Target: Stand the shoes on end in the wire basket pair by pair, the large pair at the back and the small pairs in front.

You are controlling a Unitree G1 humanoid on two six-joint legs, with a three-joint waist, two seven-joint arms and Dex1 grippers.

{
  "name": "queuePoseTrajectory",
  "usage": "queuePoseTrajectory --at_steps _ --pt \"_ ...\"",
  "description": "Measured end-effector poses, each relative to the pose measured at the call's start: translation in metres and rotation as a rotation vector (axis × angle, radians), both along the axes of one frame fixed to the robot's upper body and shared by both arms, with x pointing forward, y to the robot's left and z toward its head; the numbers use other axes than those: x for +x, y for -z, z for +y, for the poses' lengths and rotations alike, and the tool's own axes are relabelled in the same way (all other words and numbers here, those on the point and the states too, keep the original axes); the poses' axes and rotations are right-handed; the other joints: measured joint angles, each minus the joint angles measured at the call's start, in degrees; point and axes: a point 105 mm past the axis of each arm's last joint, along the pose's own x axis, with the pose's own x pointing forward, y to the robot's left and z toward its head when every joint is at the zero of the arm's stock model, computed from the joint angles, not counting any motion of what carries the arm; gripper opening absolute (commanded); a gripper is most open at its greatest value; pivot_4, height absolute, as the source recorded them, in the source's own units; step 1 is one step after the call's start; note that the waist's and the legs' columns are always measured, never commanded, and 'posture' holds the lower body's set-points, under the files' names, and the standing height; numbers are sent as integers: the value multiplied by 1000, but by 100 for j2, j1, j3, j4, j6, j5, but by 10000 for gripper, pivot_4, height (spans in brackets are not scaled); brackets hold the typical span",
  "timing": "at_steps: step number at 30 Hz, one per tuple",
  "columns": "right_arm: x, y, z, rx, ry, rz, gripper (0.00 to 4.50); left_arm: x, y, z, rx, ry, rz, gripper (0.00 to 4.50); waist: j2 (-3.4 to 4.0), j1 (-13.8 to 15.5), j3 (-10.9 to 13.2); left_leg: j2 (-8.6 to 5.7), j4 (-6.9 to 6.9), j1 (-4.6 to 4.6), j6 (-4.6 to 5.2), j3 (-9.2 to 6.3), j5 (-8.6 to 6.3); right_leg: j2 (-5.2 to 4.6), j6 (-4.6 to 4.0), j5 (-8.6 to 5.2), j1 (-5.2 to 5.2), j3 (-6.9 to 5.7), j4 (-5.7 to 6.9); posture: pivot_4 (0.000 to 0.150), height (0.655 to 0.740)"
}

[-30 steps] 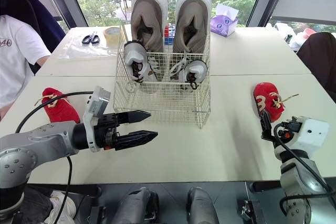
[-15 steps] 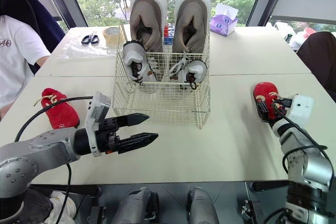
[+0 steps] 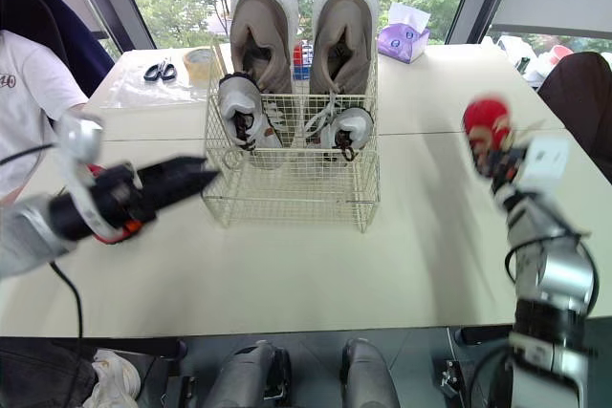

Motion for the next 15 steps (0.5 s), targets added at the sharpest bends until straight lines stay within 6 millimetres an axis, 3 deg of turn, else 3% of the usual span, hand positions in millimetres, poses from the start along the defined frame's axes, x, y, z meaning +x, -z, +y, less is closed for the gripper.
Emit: queuePoseTrajectory --at_steps 2,3,5,6,9,11,15 --pt "-17 -78 10 -88 -32 -241 4855 3 -22 9 -85 -8 -47 45000 -8 24 -2 -4 -30 14 -11 -4 7 4 32 3 5 -2 2 1500 7400" --pt "-25 -107 20 -128 -70 -335 4855 6 -28 13 -109 -23 -57 45000 -14 33 -4 -9 -52 19 -19 -3 12 7 33 2 5 -3 -3 1500 7400" --pt "-40 -159 58 -244 -235 -486 4855 17 -44 22 -173 -57 -78 45000 -21 28 -3 -11 -66 22 -54 -3 32 13 33 2 3 -4 -5 1500 7400" --pt "-45 -172 76 -297 -313 -523 4855 19 -50 24 -192 -65 -88 45000 -28 20 -2 -9 -69 23 -58 -3 35 17 32 2 2 -4 -6 1500 7400" --pt "-58 -184 151 -544 -635 -540 4855 24 -74 27 -249 -48 -133 45000 -56 -20 3 -2 -68 23 -57 -1 34 19 32 3 3 -5 -5 1500 7400" --pt "-60 -172 181 -669 -774 -500 4855 25 -83 26 -259 -23 -151 45000 -77 -21 1 6 -64 23 -54 1 32 15 32 3 4 -5 -5 1500 7400" --pt "-58 -144 213 -831 -952 -416 4855 23 -97 22 -236 29 -197 45000 -97 42 7 -5 -57 13 -55 1 34 2 33 3 4 -6 -6 1500 7400"
